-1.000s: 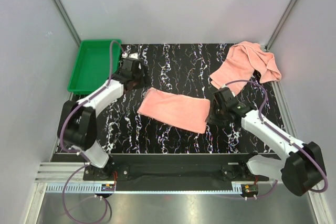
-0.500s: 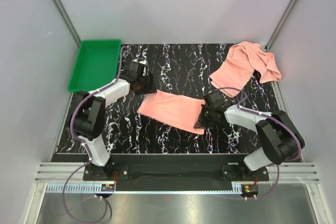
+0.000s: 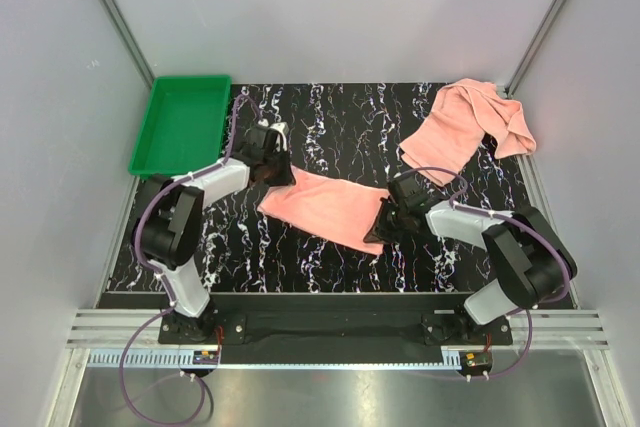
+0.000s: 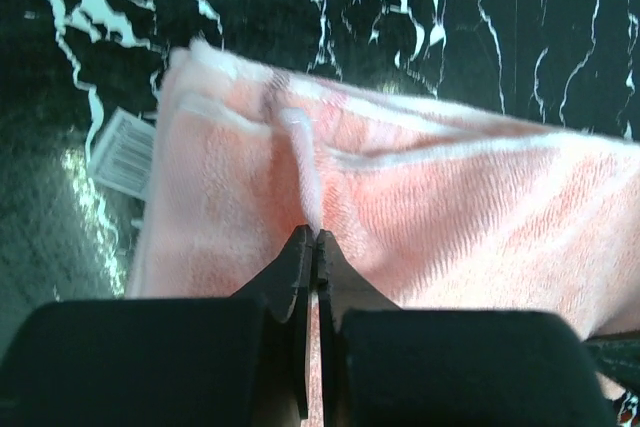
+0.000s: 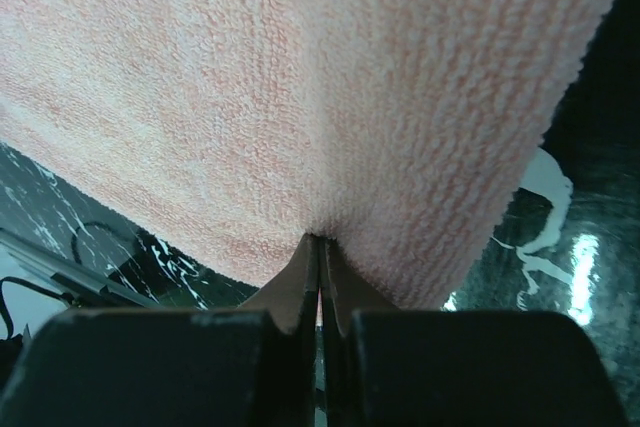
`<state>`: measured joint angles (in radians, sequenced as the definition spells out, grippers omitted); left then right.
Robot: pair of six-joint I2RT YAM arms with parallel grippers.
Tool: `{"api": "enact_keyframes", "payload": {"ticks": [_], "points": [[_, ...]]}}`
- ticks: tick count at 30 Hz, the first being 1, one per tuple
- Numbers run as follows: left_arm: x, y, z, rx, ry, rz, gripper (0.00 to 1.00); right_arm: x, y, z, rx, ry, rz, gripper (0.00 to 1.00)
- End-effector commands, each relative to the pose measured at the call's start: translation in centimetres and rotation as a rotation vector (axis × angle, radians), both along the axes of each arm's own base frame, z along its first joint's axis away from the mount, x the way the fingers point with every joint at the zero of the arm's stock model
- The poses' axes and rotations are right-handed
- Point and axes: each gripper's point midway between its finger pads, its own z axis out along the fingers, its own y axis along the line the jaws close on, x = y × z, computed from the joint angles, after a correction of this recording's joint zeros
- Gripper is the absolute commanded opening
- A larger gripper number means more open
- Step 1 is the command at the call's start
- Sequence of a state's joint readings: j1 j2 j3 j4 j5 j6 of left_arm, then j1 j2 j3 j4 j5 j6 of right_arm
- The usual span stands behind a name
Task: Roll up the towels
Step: Fold the towel
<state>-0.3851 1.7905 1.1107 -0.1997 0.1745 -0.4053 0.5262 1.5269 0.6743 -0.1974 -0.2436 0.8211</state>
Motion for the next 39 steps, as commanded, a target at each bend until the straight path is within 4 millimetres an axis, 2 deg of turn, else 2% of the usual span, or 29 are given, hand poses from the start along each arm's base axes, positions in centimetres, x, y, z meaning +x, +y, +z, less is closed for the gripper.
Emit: {"api": "enact_keyframes", "payload": {"ticks": [1,2,3,5,8,13,15,18,19,22,24,25,26,28,29,30,32,33,34,35,36,37,39], "points": [[1.0,-0.9,4.9,-0.067,-0.200,-0.039,0.00,-1.8,-1.6,-3.3,-0.088,0.079,-0.011,0.02],[1.0,-0.7,6.1,-0.073,-0.240,-0.030,0.00,-1.9,-1.7,-3.6,-0.091,0.086,-0.012,0.01],[0.7,-0.3,5.9,-0.067,-0.246,-0.021,0.00,-2.0,-1.7,-3.7,-0.093,0.090,-0.012,0.01],[1.0,0.3,7.1,-0.060,-0.291,0.008,0.00,-2.1,-1.8,-4.1,-0.099,0.098,-0.014,0.01],[1.4,0.7,7.7,-0.051,-0.335,0.026,0.00,-2.3,-2.0,-4.5,-0.111,0.108,-0.013,0.01],[2.4,2.1,7.0,0.009,-0.349,0.073,0.00,-2.6,-2.3,-5.1,-0.125,0.125,-0.009,0.01],[2.9,3.0,5.5,0.046,-0.316,0.098,0.00,-2.7,-2.2,-5.2,-0.125,0.125,-0.006,0.01],[3.9,4.2,3.4,0.066,-0.258,0.133,0.26,-2.8,-2.2,-5.3,-0.123,0.129,-0.004,0.02],[4.1,4.7,2.9,0.069,-0.245,0.147,0.45,-2.8,-2.3,-5.3,-0.123,0.130,-0.004,0.02],[4.7,6.0,1.7,0.104,-0.224,0.199,0.83,-2.9,-2.3,-5.3,-0.123,0.129,-0.003,0.03],[4.9,6.1,2.0,0.105,-0.232,0.220,0.91,-3.0,-2.4,-5.4,-0.126,0.131,-0.005,0.04],[4.7,6.3,2.0,0.105,-0.228,0.225,0.93,-3.0,-2.3,-5.3,-0.123,0.130,-0.005,0.04],[4.5,6.2,2.9,0.090,-0.247,0.232,0.95,-3.0,-2.3,-5.3,-0.123,0.130,-0.007,0.04],[3.8,6.0,3.6,0.085,-0.258,0.251,0.95,-2.9,-2.3,-5.1,-0.121,0.130,-0.008,0.04],[3.3,6.1,5.1,0.085,-0.281,0.261,0.96,-2.8,-2.3,-4.9,-0.121,0.124,-0.008,0.04],[2.8,6.7,5.6,0.125,-0.290,0.292,0.96,-2.8,-2.4,-4.8,-0.125,0.121,-0.009,0.05],[0.9,6.0,8.0,0.151,-0.340,0.295,0.95,-2.4,-2.7,-3.8,-0.148,0.099,-0.014,0.06],[0.8,6.5,7.8,0.170,-0.333,0.313,0.95,-2.4,-2.7,-3.8,-0.149,0.098,-0.012,0.06],[-0.2,5.9,7.7,0.178,-0.332,0.301,0.95,-2.2,-2.9,-3.0,-0.154,0.086,-0.016,0.07],[-0.8,5.8,8.6,0.167,-0.353,0.307,0.94,-2.1,-2.9,-2.6,-0.154,0.077,-0.017,0.08],[-1.4,5.7,8.6,0.162,-0.350,0.313,0.90,-1.9,-3.1,-2.1,-0.161,0.062,-0.021,0.08],[-2.4,5.3,8.2,0.150,-0.347,0.291,0.87,-1.8,-3.2,-1.1,-0.158,0.044,-0.026,0.10],[-2.9,3.9,8.1,0.090,-0.359,0.236,0.82,-1.4,-3.1,0.0,-0.147,0.009,-0.030,0.10]]}}
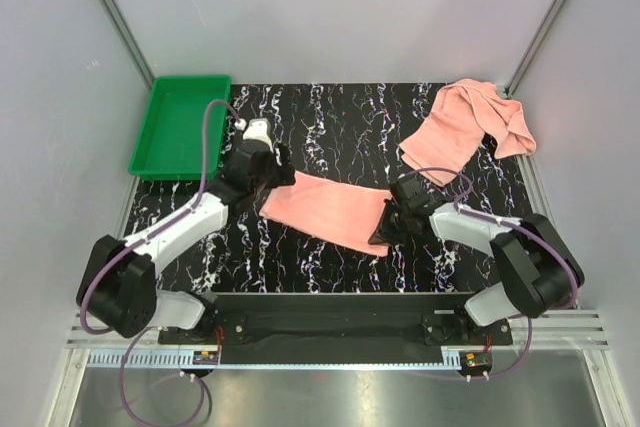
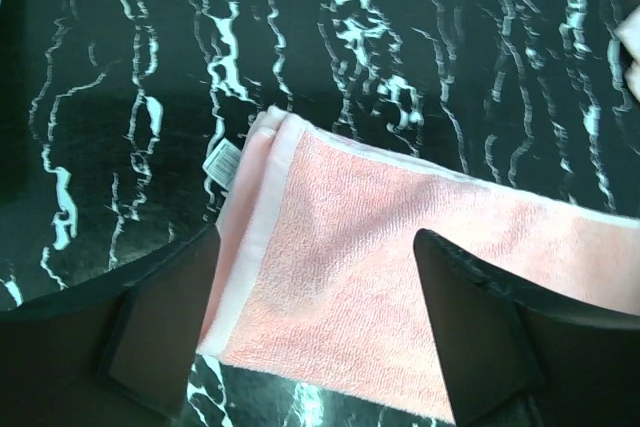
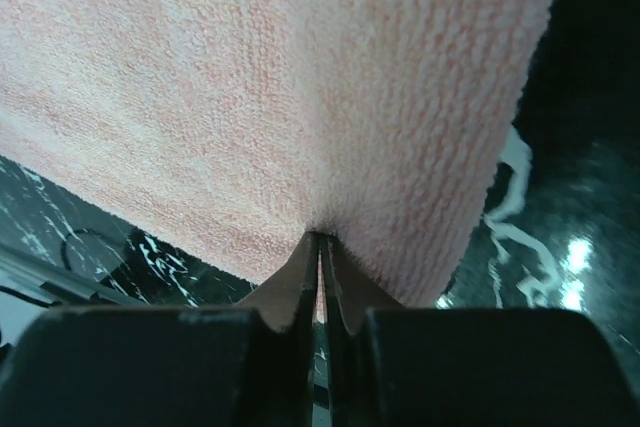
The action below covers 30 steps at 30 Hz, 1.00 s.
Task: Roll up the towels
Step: Fold the towel
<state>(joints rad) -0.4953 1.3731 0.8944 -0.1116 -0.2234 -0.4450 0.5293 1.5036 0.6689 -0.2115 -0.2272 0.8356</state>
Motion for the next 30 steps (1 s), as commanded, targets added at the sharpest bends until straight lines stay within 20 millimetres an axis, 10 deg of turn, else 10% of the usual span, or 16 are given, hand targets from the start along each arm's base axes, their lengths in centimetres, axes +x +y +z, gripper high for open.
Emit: {"api": "enact_keyframes", "payload": {"ticks": [1,8,15,24,30], "points": [[-1.4,-0.1,-2.0,-0.016,0.010,-0.013,0.77,-0.7,-2.6,0.9,-0.120,-0.021,-0.015,0.09],[-3.6,-6.8,-6.5,-0.180,0.114,-0.273,0.69,2.6,0.2,4.5,-0.029,-0.111,0.008,0.04],[-3.7,-7.5,-9.2,-0.193,0.184,-0.278,0.69,6.1,2.4,4.1,0.065,-0.152,-0.003,0.00],[-3.8,-4.4,-10.6,-0.111,0.229,-0.136,0.69,7.2,-4.7,-2.2,-0.021,0.020,-0.202,0.00],[-4.9,-1.8,-12.1,-0.047,0.260,-0.050,0.69,7.5,-6.7,-2.9,-0.039,0.048,-0.225,0.00]]}}
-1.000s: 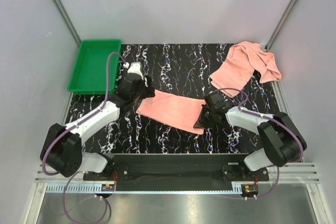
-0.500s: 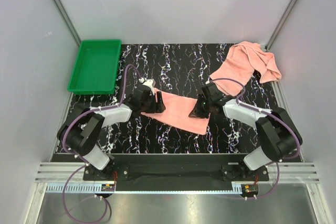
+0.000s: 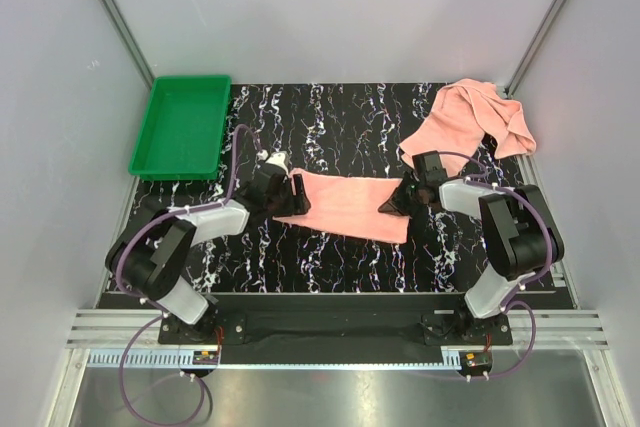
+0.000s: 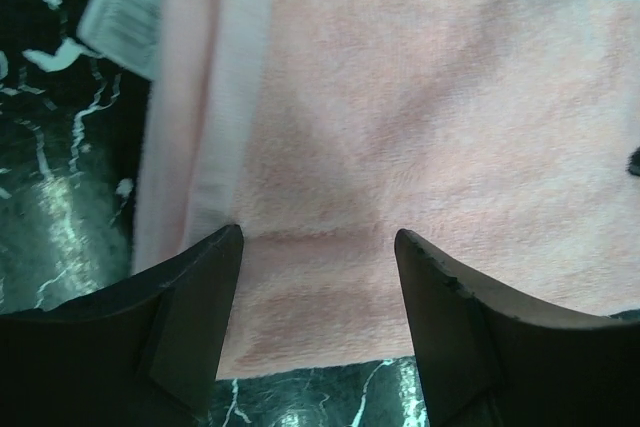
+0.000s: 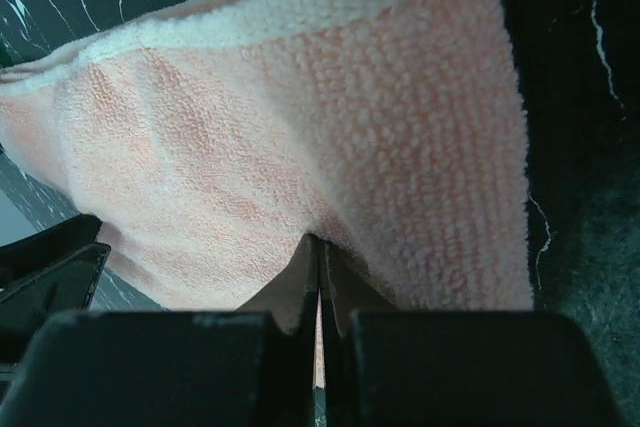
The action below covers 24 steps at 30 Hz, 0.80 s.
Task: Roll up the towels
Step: Fold the towel
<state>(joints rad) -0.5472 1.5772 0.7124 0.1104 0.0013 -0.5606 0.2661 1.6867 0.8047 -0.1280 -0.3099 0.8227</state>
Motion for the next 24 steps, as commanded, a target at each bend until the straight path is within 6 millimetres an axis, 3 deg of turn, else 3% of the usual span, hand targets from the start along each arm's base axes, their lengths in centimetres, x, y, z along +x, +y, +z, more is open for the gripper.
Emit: {"api": "enact_keyframes", "payload": {"ticks": [1,4,7,8,9,11,12,14,15,16,17,18,19,20,21,23,24], "points": [[-0.5,3.4,-1.3,0.103,0.019,0.100,0.69,-1.4,-2.4,-2.6,-0.103,0.070,-0.008,0.01],[-0.2,4.3,-1.1,0.132,0.013,0.129,0.70,-1.2,-1.8,-1.8,-0.075,0.045,0.024,0.11],[0.1,4.8,0.3,0.153,-0.007,0.146,0.78,-0.8,-1.4,0.3,-0.055,-0.003,0.056,0.27],[0.4,5.1,1.0,0.163,-0.025,0.156,0.85,-0.8,-1.3,0.9,-0.057,-0.014,0.067,0.30],[1.0,5.0,2.5,0.153,-0.057,0.165,0.89,-0.6,-1.3,2.6,-0.055,-0.037,0.077,0.39],[1.1,5.2,3.7,0.163,-0.071,0.173,0.94,-0.5,-1.2,4.4,-0.062,-0.071,0.101,0.50],[1.7,4.9,5.5,0.145,-0.106,0.175,0.97,-0.4,-1.3,6.5,-0.062,-0.106,0.102,0.62],[1.6,4.8,6.8,0.149,-0.124,0.180,0.97,-0.4,-1.5,8.7,-0.081,-0.151,0.103,0.73],[1.5,3.9,8.4,0.134,-0.161,0.165,0.98,-0.5,-1.9,11.1,-0.086,-0.194,0.092,0.78],[1.0,3.5,9.0,0.145,-0.167,0.155,0.98,-0.5,-2.1,12.2,-0.097,-0.220,0.086,0.86],[1.0,3.5,9.7,0.172,-0.195,0.164,0.98,-0.1,-2.8,13.8,-0.123,-0.262,0.061,0.89],[0.3,1.6,11.3,0.167,-0.233,0.121,0.98,-0.8,-3.3,15.6,-0.133,-0.298,0.043,0.93],[-0.3,0.9,11.8,0.186,-0.242,0.105,0.98,-0.9,-3.9,16.7,-0.151,-0.324,0.022,0.99],[-0.5,0.5,12.4,0.214,-0.268,0.103,0.98,-1.2,-5.3,18.5,-0.205,-0.365,-0.029,1.00],[-1.5,-2.0,13.5,0.203,-0.299,0.042,0.98,-1.5,-6.3,19.3,-0.236,-0.380,-0.068,1.00],[-2.4,-3.9,14.2,0.231,-0.334,0.000,0.97,-1.6,-9.0,20.9,-0.330,-0.420,-0.189,1.00],[-3.6,-6.7,14.6,0.232,-0.355,-0.067,0.97,-2.6,-10.1,21.8,-0.356,-0.435,-0.223,0.99]]}}
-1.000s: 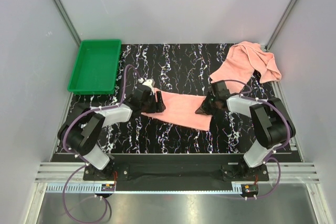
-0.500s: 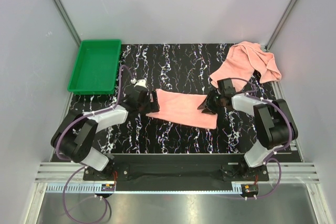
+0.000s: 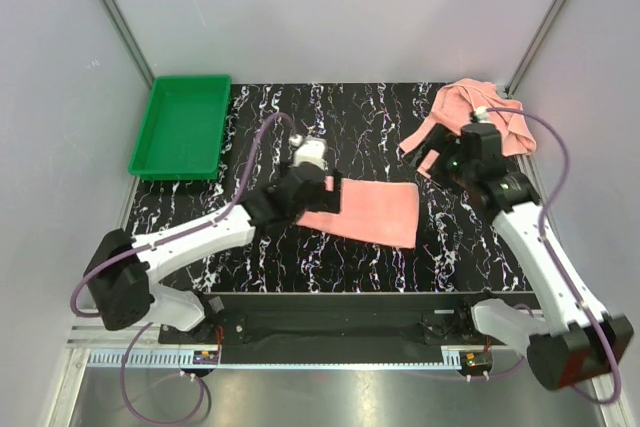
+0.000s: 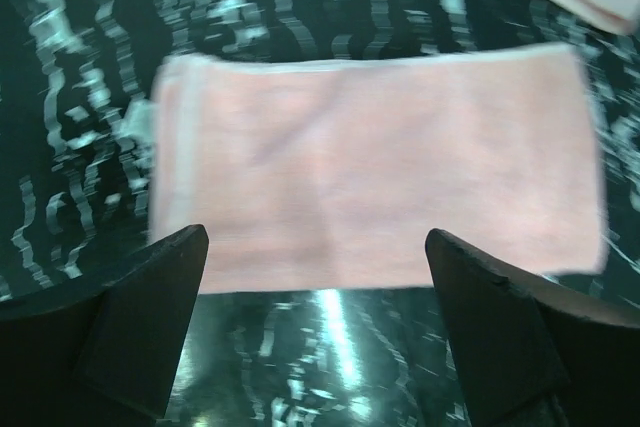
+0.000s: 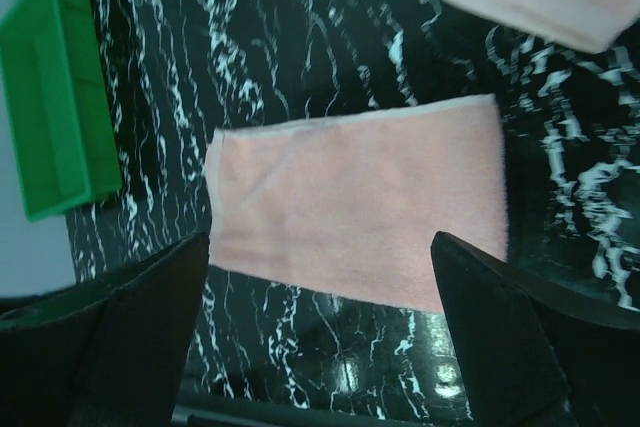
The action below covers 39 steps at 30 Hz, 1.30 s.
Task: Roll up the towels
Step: Fold the towel
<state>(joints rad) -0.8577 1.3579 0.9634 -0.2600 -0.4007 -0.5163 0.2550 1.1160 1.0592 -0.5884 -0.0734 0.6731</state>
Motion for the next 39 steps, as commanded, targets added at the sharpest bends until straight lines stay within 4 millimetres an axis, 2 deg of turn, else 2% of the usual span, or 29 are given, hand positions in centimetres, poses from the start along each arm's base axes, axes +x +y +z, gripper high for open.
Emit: {"api": "enact_keyframes", "payload": {"ticks": [1,2,3,5,6,8,9,11,12,15,19,27,29,30,33,34,35,38,39], "points": [[-1.4,-4.0,2.4,0.083,-0.105,-0.064,0.97,-2.1,-5.6,1.4,-0.160,-0.009,-0.229,1.00],[-1.8,-5.1,2.4,0.098,-0.116,-0.085,0.96,-2.8,-6.7,2.0,-0.182,-0.023,-0.271,1.00],[-2.7,-7.8,1.8,0.114,-0.108,-0.137,0.96,-3.1,-7.0,2.2,-0.188,-0.025,-0.286,1.00],[-3.7,-10.2,0.9,0.136,-0.086,-0.179,0.93,-3.7,-7.7,2.6,-0.196,-0.027,-0.320,1.00],[-4.7,-12.8,0.1,0.155,-0.082,-0.224,0.93,-4.3,-8.0,2.6,-0.195,-0.024,-0.329,1.00],[-5.6,-15.0,-0.8,0.187,-0.086,-0.258,0.92,-4.8,-8.2,2.8,-0.189,-0.027,-0.341,1.00],[-6.5,-17.3,-1.8,0.203,-0.080,-0.294,0.92,-5.4,-8.3,3.1,-0.183,-0.035,-0.345,1.00],[-7.1,-18.9,-3.0,0.237,-0.062,-0.317,0.92,-5.8,-8.5,3.3,-0.172,-0.042,-0.354,1.00],[-7.5,-20.6,-3.9,0.249,-0.055,-0.334,0.92,-6.3,-8.5,3.5,-0.163,-0.049,-0.353,1.00],[-8.3,-22.6,-5.3,0.258,-0.035,-0.355,0.91,-7.1,-8.5,3.9,-0.147,-0.059,-0.351,1.00],[-9.0,-24.0,-6.5,0.235,-0.009,-0.382,0.91,-7.9,-8.7,4.0,-0.141,-0.062,-0.353,1.00],[-8.6,-24.8,-9.0,0.275,-0.016,-0.365,0.87,-8.6,-8.7,3.9,-0.128,-0.068,-0.352,1.00],[-8.4,-25.3,-9.0,0.276,-0.032,-0.362,0.83,-8.8,-8.6,3.8,-0.123,-0.068,-0.348,1.00],[-8.3,-25.3,-10.1,0.299,-0.028,-0.359,0.81,-8.8,-8.5,3.6,-0.123,-0.064,-0.344,0.99],[-7.7,-25.4,-11.3,0.355,-0.029,-0.338,0.73,-8.9,-8.6,3.5,-0.122,-0.062,-0.345,0.99],[-7.4,-25.8,-10.9,0.353,-0.040,-0.330,0.71,-9.0,-8.6,3.5,-0.121,-0.063,-0.343,1.00],[-7.5,-25.7,-12.1,0.380,-0.032,-0.327,0.68,-9.0,-8.6,3.5,-0.124,-0.062,-0.345,1.00],[-7.4,-25.3,-13.3,0.415,-0.019,-0.313,0.63,-9.2,-8.7,3.5,-0.127,-0.063,-0.347,1.00],[-7.3,-25.0,-13.8,0.427,-0.015,-0.305,0.56,-9.2,-8.8,3.4,-0.130,-0.062,-0.348,1.00]]}}
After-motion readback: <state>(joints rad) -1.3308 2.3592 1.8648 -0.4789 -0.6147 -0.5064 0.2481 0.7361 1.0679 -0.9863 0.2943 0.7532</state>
